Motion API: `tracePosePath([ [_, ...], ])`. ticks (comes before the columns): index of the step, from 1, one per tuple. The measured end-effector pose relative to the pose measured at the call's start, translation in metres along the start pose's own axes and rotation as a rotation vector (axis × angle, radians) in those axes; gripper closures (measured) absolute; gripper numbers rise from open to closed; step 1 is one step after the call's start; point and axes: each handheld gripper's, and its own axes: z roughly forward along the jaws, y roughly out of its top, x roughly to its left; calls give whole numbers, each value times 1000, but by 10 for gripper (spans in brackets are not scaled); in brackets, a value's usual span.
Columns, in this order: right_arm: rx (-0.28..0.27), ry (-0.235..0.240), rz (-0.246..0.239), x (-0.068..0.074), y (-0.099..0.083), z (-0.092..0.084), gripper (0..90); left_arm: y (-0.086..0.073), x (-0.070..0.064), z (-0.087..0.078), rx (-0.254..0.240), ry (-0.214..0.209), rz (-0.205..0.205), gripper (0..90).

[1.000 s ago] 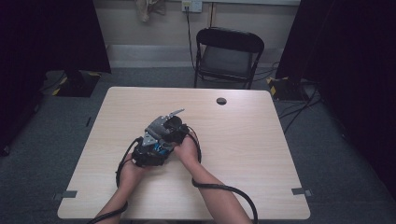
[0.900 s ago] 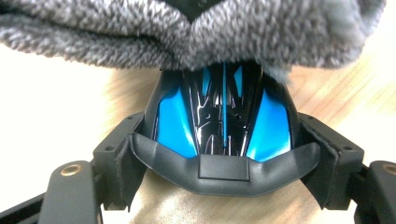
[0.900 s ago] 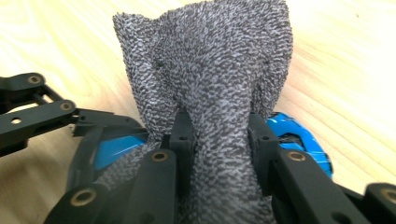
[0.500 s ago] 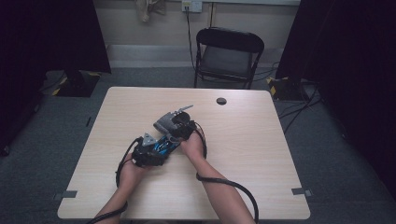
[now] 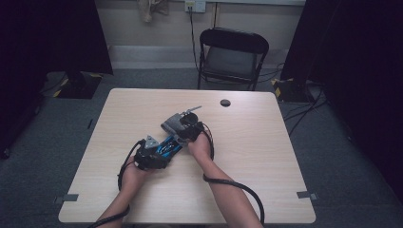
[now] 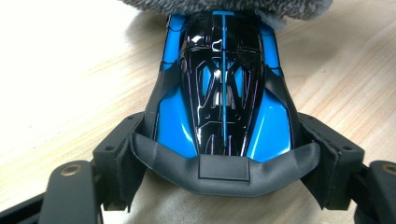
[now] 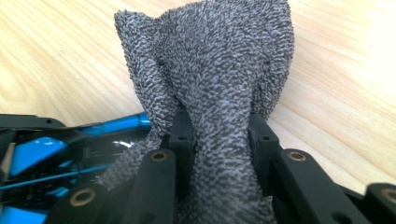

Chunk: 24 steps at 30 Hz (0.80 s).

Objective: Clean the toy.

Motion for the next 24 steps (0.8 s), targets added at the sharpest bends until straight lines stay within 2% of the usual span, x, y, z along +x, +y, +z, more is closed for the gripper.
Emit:
tracePosePath([
  [12,8,-5,7,-5,-1,-1,695,0,0,0,0,0,0,245],
  [19,2,-8,30,-15,-4,-2,695,0,0,0,1,0,0,245],
  [24,11,-32,28,-21,-7,-3,695,0,0,0,0,1,-1,245],
])
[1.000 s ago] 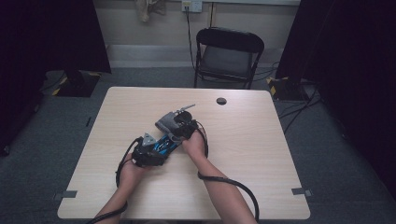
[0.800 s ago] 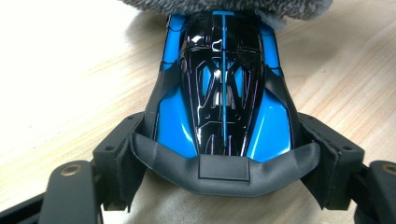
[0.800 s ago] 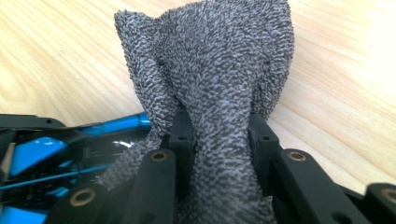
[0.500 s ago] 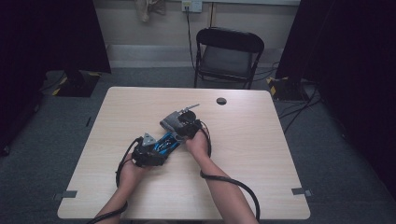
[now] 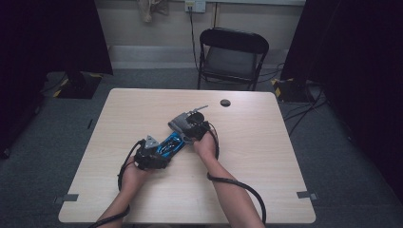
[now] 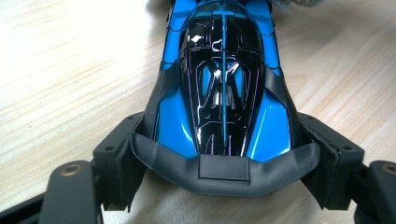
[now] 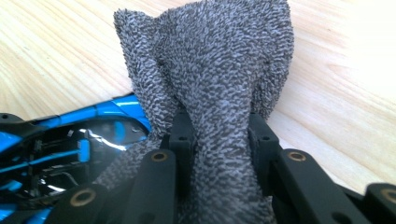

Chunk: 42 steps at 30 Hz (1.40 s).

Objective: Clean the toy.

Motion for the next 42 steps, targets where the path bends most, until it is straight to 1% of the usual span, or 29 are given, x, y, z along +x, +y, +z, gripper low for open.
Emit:
tracePosePath([
  [4,5,7,18,-7,-3,-1,695,0,0,0,0,0,0,245],
  [11,6,-1,-1,-7,-3,-1,695,0,0,0,0,0,0,245],
  [15,4,-18,-8,-10,-4,1,696,0,0,0,0,0,1,245],
  [18,6,-36,6,-11,-5,1,696,0,0,0,-1,0,0,245],
  [20,5,-44,7,-12,-7,1,696,0,0,0,0,0,1,245],
  [21,2,-50,17,-13,-8,1,696,0,0,0,0,0,1,245],
  [22,0,-45,31,-15,-8,1,697,0,0,0,0,0,1,245],
  [23,-2,-43,38,-16,-9,0,696,0,0,0,0,0,0,245],
  [25,2,-58,32,-17,-10,-3,696,0,0,0,0,0,-1,245],
  [28,-10,-69,36,-21,-11,-10,697,0,0,0,-1,0,-1,245],
  [29,-22,-66,43,-23,-11,-12,696,0,0,0,-1,1,-1,245],
  [31,-25,-56,56,-26,-10,-18,696,0,0,0,-1,1,-2,245],
  [32,-26,-65,47,-27,-10,-21,696,0,0,0,-1,1,-1,245],
  [36,-29,-71,35,-29,-8,-30,696,0,0,0,0,0,-1,245],
  [39,-23,-68,39,-30,-8,-34,696,0,0,0,-1,0,-2,245],
  [41,-29,-56,48,-31,-8,-38,697,0,0,0,-1,0,-2,245],
  [42,-31,-52,45,-30,-8,-39,696,0,0,0,-1,0,-2,245],
])
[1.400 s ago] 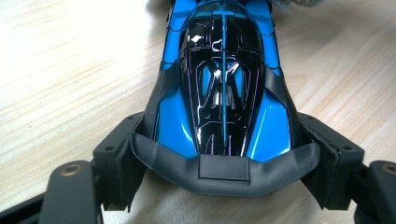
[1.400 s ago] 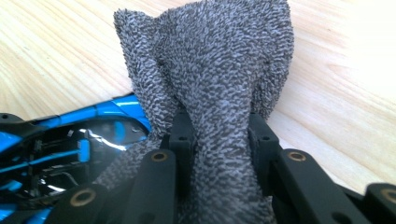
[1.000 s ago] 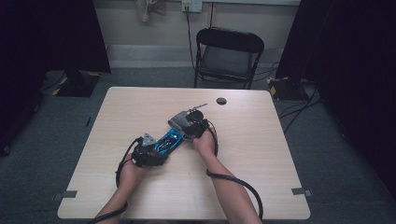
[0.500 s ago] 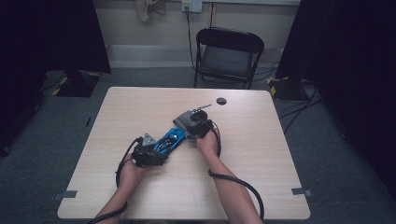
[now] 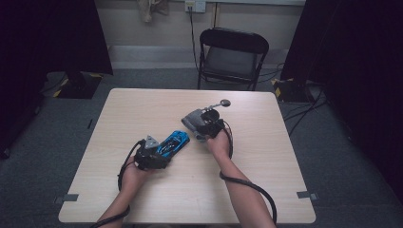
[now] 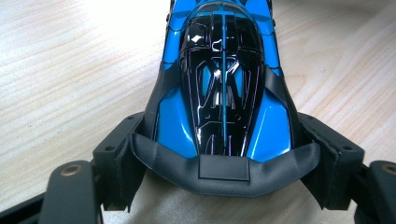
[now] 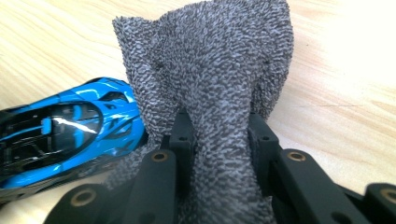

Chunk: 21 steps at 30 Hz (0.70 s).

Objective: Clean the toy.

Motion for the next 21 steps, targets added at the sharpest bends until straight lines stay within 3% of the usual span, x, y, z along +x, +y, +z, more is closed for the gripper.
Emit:
tracePosePath([
  [8,-5,31,-27,10,4,-12,696,0,0,0,0,0,0,245],
  [21,-17,126,-84,41,5,-23,695,0,0,0,2,1,1,245],
])
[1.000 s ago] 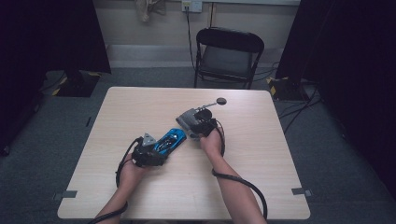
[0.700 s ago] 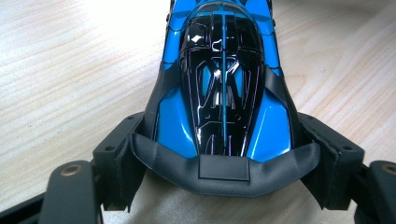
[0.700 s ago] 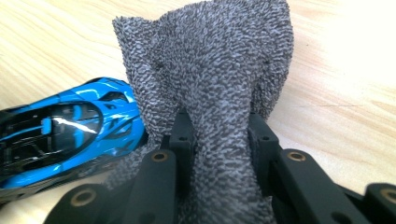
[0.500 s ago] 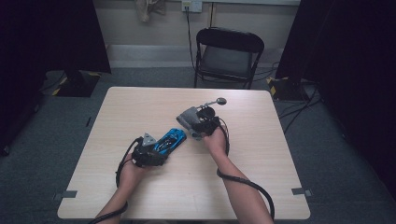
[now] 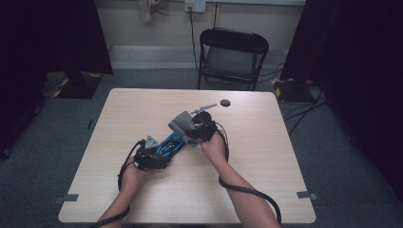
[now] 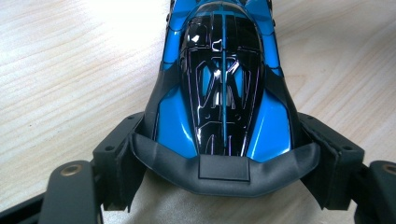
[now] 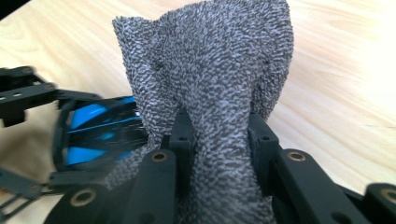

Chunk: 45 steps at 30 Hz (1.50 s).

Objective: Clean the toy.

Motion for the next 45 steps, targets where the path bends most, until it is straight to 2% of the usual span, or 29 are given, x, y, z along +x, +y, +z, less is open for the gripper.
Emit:
tracePosePath([
  [14,52,83,-69,40,-3,19,695,0,0,0,-1,0,1,245],
  [21,80,97,-122,59,-4,30,695,0,0,0,1,0,4,245],
  [29,98,128,-159,76,-8,42,694,0,0,0,2,1,5,245],
  [32,101,137,-154,78,-9,44,694,0,0,0,2,0,4,245],
  [39,104,137,-187,79,-12,46,696,0,0,0,-1,2,0,245],
  [45,100,142,-175,78,-12,47,697,0,0,0,-1,2,-1,245],
])
